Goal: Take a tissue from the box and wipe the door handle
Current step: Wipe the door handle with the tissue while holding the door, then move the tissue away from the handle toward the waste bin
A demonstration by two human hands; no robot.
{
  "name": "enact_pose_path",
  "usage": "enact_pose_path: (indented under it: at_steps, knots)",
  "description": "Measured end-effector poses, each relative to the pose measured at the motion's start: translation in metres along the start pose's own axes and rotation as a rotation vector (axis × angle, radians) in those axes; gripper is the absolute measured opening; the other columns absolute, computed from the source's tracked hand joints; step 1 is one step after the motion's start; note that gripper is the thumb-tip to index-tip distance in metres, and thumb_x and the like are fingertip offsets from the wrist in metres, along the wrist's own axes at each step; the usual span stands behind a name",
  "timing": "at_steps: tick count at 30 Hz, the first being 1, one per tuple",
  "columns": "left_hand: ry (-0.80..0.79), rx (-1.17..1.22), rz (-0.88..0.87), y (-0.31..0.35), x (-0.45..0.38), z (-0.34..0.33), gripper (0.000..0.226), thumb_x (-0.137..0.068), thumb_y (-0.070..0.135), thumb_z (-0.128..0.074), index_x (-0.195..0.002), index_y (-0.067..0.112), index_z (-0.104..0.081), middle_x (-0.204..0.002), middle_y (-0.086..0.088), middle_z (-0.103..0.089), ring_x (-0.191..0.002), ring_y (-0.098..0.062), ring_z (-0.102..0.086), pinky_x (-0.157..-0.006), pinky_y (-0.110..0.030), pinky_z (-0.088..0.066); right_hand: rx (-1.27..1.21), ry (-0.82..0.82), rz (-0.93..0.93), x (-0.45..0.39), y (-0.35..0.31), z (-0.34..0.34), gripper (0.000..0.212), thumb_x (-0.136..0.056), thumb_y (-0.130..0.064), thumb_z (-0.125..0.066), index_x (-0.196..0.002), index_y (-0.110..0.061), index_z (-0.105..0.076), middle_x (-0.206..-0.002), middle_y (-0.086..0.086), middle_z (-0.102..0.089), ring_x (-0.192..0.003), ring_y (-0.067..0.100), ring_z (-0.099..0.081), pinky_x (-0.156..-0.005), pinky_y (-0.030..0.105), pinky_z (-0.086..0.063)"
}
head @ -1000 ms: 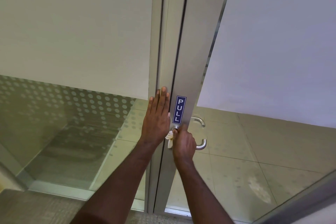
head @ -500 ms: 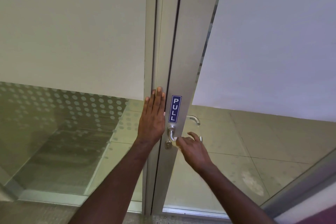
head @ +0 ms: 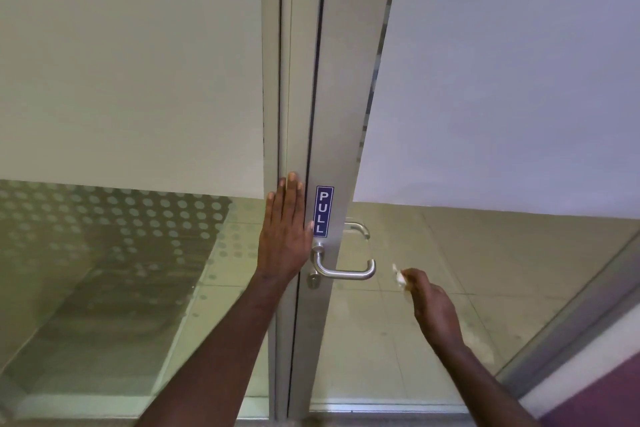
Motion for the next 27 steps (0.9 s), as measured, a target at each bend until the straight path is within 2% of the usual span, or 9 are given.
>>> enact_pose_path:
  at_steps: [3, 6, 11, 14, 18, 20, 22, 24, 27]
  knots:
    - [0.017, 0.085, -0.001, 0.015, 0.004, 0.003, 0.083, -0.099, 0.03, -0.05, -0.163, 0.001, -0.006, -0.172, -0.024, -0.003, -0.16, -0.04, -0.003, -0.129, -0.056, -0.017, -0.152, 0.094, -0.063, 0.019, 0.01, 0.003, 0.023, -0.097, -0.018, -0.06, -0.115, -0.031, -0.053, -0.082, -0.001, -0.069, -0.073, 0.026, -0.062, -0.06, 0.038, -0.047]
    - [0.007, 0.15, -0.101, 0.042, 0.015, -0.002, 0.08, -0.097, 0.032, -0.05, -0.163, 0.003, -0.015, -0.171, -0.022, -0.01, -0.16, -0.039, -0.009, -0.128, -0.057, -0.018, -0.213, 0.18, -0.12, 0.035, 0.017, 0.006, 0.01, -0.097, -0.024, -0.063, -0.104, -0.029, -0.059, -0.086, -0.005, -0.071, -0.079, 0.021, -0.065, -0.066, 0.041, -0.052]
    - [-0.052, 0.275, -0.19, 0.091, 0.027, -0.019, 0.074, -0.098, 0.035, -0.043, -0.16, 0.0, -0.025, -0.17, -0.021, -0.016, -0.159, -0.038, -0.014, -0.128, -0.055, -0.02, -0.243, 0.303, -0.178, 0.053, 0.027, 0.027, 0.006, -0.096, -0.025, -0.065, -0.091, -0.028, -0.062, -0.084, -0.006, -0.065, -0.08, 0.018, -0.059, -0.068, 0.043, -0.05]
    - [-0.124, 0.315, -0.251, 0.128, 0.033, -0.033, 0.074, -0.098, 0.035, -0.042, -0.159, -0.002, -0.025, -0.17, -0.023, -0.016, -0.159, -0.039, -0.013, -0.127, -0.057, -0.022, -0.238, 0.399, -0.174, 0.068, 0.037, 0.052, 0.006, -0.092, -0.034, -0.065, -0.09, -0.028, -0.066, -0.089, -0.016, -0.064, -0.088, 0.008, -0.057, -0.077, 0.038, -0.046]
    - [-0.209, 0.36, -0.353, 0.193, 0.047, -0.049, 0.075, -0.1, 0.033, -0.052, -0.16, -0.001, -0.023, -0.171, -0.022, -0.013, -0.159, -0.037, -0.01, -0.129, -0.053, -0.016, -0.246, 0.56, -0.326, 0.093, 0.069, 0.09, 0.023, -0.076, -0.01, -0.087, -0.097, -0.013, -0.077, -0.106, -0.009, -0.069, -0.108, 0.006, -0.057, -0.095, 0.036, -0.04]
    - [-0.246, 0.384, -0.414, 0.233, 0.053, -0.054, 0.075, -0.101, 0.033, -0.055, -0.16, -0.001, -0.024, -0.171, -0.022, -0.012, -0.159, -0.037, -0.01, -0.129, -0.053, -0.017, -0.291, 0.623, -0.352, 0.107, 0.089, 0.112, 0.021, -0.075, -0.008, -0.087, -0.093, -0.013, -0.076, -0.102, -0.003, -0.072, -0.104, 0.014, -0.063, -0.093, 0.037, -0.046]
    - [-0.281, 0.394, -0.473, 0.276, 0.059, -0.059, 0.076, -0.102, 0.035, -0.053, -0.16, -0.001, -0.022, -0.171, -0.022, -0.011, -0.159, -0.037, -0.009, -0.129, -0.053, -0.017, -0.331, 0.666, -0.35, 0.123, 0.112, 0.137, 0.014, -0.078, -0.018, -0.082, -0.078, -0.015, -0.069, -0.088, 0.001, -0.071, -0.09, 0.02, -0.065, -0.081, 0.042, -0.051]
    - [-0.317, 0.394, -0.503, 0.319, 0.067, -0.066, 0.077, -0.103, 0.038, -0.051, -0.161, -0.001, -0.019, -0.171, -0.022, -0.008, -0.16, -0.037, -0.007, -0.13, -0.053, -0.015, -0.34, 0.681, -0.375, 0.138, 0.14, 0.161, 0.023, -0.081, -0.029, -0.076, -0.073, -0.016, -0.059, -0.077, 0.003, -0.064, -0.077, 0.022, -0.061, -0.07, 0.042, -0.048]
    - [-0.382, 0.375, -0.508, 0.383, 0.082, -0.085, 0.081, -0.105, 0.044, -0.043, -0.162, 0.0, -0.006, -0.172, -0.021, 0.003, -0.16, -0.035, 0.002, -0.131, -0.05, -0.007, -0.318, 0.706, -0.397, 0.161, 0.188, 0.193, 0.025, -0.082, -0.018, -0.079, -0.075, -0.019, -0.055, -0.074, 0.001, -0.061, -0.073, 0.019, -0.058, -0.067, 0.039, -0.047]
Point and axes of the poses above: each hand's wrist, its own x-axis away from the middle knuckle, its own z-axis out of the back of the hand, y = z × x, the point moved 1 cm from there along -x, towards the middle knuckle
